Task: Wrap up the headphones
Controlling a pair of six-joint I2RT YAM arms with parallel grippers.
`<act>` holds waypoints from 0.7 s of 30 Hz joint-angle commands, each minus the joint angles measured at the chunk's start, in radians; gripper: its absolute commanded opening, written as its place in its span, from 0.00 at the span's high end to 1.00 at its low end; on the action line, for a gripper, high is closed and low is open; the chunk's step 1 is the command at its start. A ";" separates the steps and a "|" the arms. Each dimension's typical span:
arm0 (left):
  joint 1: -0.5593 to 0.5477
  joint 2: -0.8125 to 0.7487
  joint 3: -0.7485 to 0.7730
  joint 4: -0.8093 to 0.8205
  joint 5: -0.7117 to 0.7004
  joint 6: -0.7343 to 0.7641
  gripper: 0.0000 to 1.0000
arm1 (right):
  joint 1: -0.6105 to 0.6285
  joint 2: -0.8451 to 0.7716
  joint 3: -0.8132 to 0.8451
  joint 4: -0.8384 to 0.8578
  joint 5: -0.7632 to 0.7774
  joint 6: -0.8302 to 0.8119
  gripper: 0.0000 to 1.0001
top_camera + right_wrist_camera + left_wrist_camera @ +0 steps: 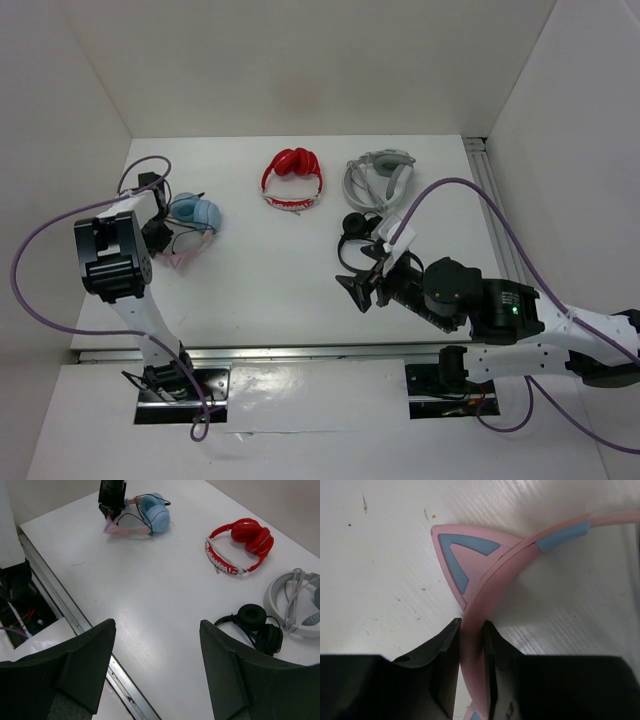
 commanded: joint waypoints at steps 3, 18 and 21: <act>-0.016 0.044 -0.024 -0.121 -0.043 -0.006 0.46 | 0.006 -0.002 -0.008 0.066 0.000 0.016 0.25; -0.016 -0.463 -0.024 -0.133 -0.057 -0.090 0.00 | 0.006 0.025 0.022 0.066 -0.038 0.035 0.24; -0.036 -0.563 -0.024 -0.133 -0.034 -0.081 0.00 | 0.006 0.025 0.044 0.038 -0.038 0.070 0.00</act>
